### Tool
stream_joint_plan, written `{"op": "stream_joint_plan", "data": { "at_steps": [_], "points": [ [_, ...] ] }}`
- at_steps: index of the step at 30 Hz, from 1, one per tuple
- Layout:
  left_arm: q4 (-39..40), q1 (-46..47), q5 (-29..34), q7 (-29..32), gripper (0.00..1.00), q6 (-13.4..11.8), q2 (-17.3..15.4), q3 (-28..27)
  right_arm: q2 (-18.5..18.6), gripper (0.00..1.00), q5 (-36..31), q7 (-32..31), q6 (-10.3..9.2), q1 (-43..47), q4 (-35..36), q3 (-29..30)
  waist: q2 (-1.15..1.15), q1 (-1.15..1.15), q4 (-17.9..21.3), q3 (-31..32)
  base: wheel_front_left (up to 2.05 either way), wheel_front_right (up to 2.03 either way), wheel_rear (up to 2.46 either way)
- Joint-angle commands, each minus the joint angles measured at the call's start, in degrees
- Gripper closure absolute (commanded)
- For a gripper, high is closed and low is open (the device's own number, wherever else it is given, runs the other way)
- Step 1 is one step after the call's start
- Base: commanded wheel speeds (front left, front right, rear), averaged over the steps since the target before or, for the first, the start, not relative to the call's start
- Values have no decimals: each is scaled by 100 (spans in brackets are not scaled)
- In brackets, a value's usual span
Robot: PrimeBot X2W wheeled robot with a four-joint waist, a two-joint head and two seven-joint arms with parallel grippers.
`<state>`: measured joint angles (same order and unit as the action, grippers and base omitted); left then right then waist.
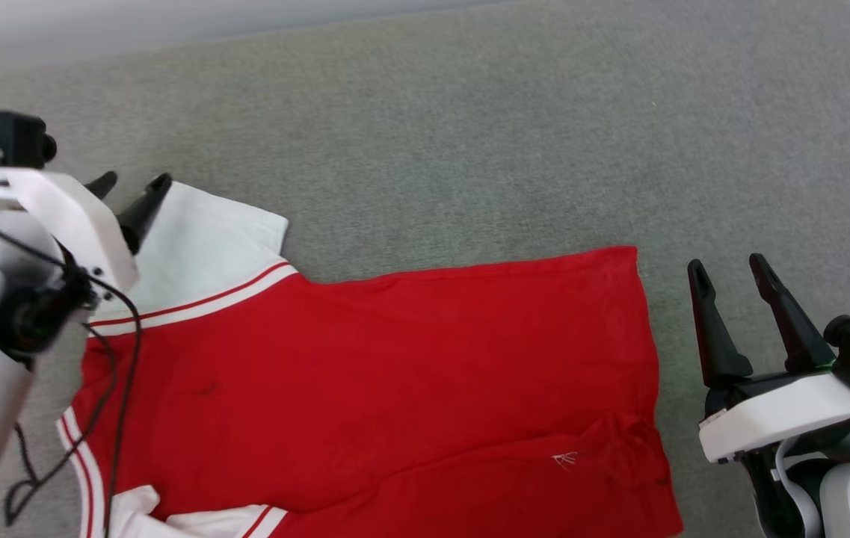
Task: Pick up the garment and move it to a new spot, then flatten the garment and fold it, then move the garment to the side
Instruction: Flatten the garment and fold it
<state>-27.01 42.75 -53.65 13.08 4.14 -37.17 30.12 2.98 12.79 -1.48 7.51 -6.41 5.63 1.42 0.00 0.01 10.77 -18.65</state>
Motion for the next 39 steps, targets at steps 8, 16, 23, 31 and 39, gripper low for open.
{"op": "stream_joint_plan", "data": {
  "at_steps": [8, 16, 23, 31, 39],
  "points": [
    [-539, 591, -691, 2089, 0, 114, -389, 149, -16, 0, 222, 186, -4, -187, -234, -108, 0, -1, 396, -399, 0, 0, 0],
    [-853, 353, -1147, 3471, 58, -51, -114, 470, -17, 0, 408, 203, -4, -258, -467, -135, 0, -1, 506, -592, 0, 0, 0],
    [-972, 276, -1192, 3108, 100, 22, 129, 419, -15, 0, 670, -194, -4, -405, -710, -242, 0, -1, 457, -538, 0, 0, 0],
    [-838, 488, -941, 2238, 100, 91, 210, 297, 309, 0, 1008, -1707, -4, -1228, -1498, -303, 0, -1, 58, -218, 0, 0, 0],
    [-257, 696, -789, 2008, 100, 133, 399, 382, 794, 0, 1032, -3816, -3, -2192, -1882, -379, 0, -1, -521, -200, 0, 0, 0]
  ]
}}
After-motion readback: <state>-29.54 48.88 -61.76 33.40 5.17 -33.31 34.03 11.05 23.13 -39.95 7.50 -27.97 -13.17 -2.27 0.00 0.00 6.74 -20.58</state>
